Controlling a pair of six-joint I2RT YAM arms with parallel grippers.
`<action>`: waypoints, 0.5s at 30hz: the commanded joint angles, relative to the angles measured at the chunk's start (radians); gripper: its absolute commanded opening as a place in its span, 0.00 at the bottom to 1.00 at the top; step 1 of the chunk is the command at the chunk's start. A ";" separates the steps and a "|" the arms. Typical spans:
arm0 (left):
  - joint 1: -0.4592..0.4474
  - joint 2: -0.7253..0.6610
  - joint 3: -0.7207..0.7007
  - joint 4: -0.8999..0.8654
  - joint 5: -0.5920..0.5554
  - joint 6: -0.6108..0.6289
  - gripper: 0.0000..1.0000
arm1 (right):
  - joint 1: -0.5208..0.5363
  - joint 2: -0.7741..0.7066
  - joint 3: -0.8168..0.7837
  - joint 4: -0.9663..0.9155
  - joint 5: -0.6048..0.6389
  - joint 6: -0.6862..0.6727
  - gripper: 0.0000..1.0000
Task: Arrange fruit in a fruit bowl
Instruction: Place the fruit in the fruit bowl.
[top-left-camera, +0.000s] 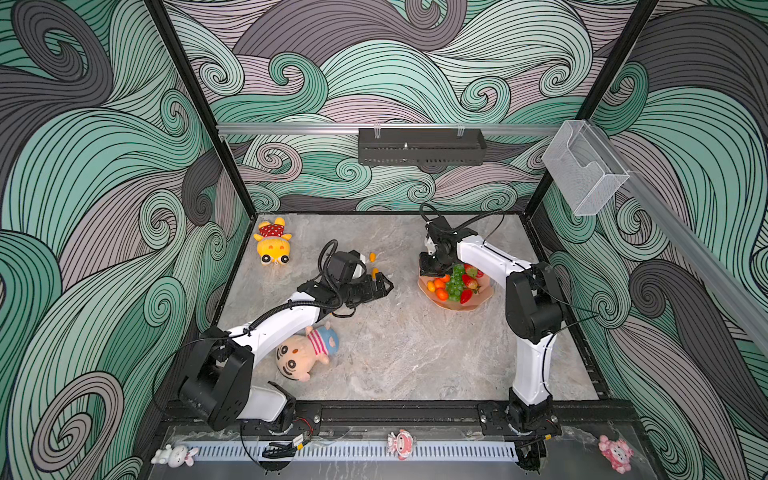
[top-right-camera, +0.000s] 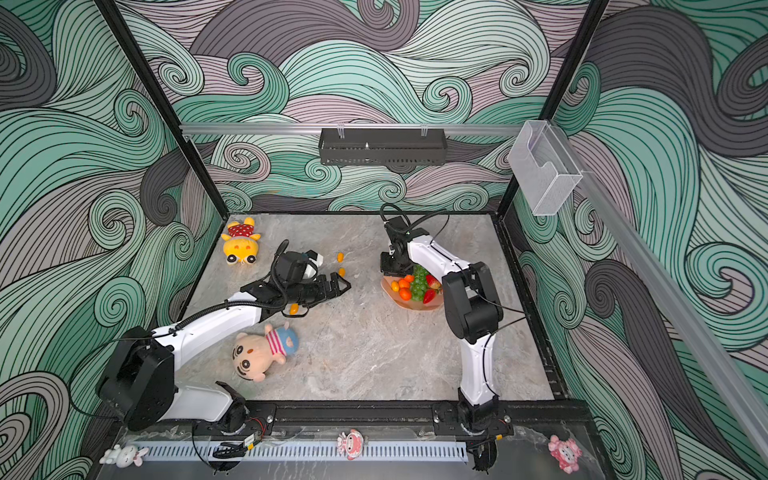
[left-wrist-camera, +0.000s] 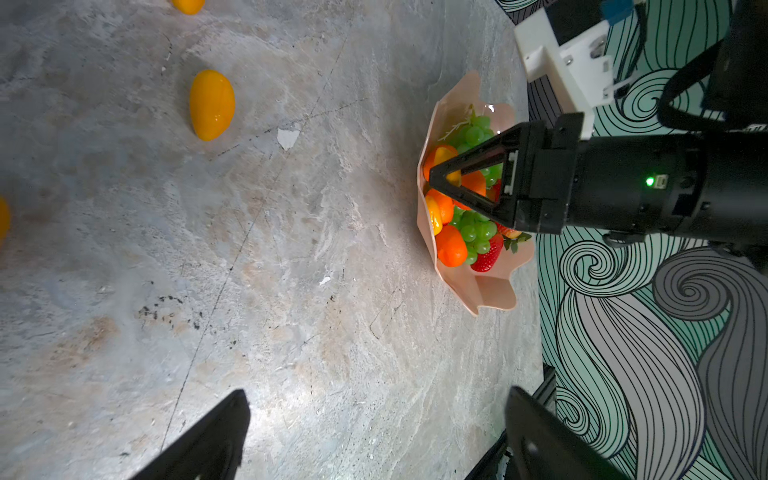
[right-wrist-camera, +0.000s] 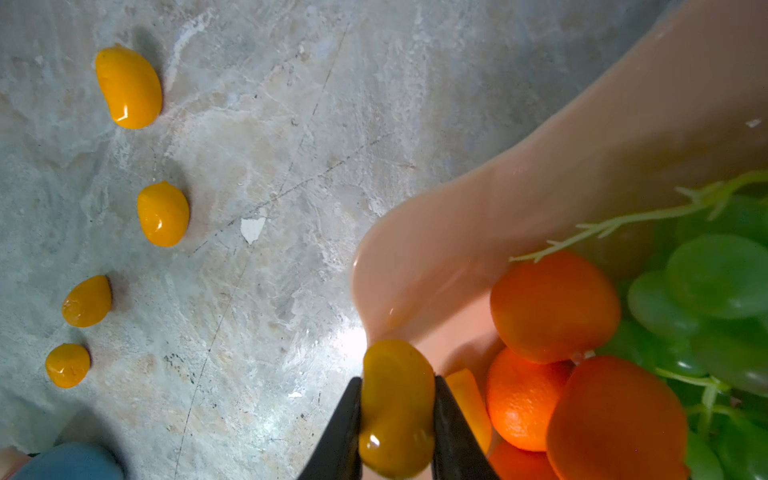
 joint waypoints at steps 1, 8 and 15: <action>-0.006 -0.025 0.014 -0.027 -0.028 0.014 0.99 | -0.006 0.014 0.031 -0.038 0.005 -0.014 0.27; -0.006 -0.041 0.001 -0.045 -0.031 0.016 0.99 | -0.006 0.005 0.035 -0.043 0.011 -0.019 0.38; -0.006 -0.096 -0.012 -0.096 -0.063 0.035 0.99 | -0.006 -0.043 0.015 -0.044 0.020 -0.019 0.39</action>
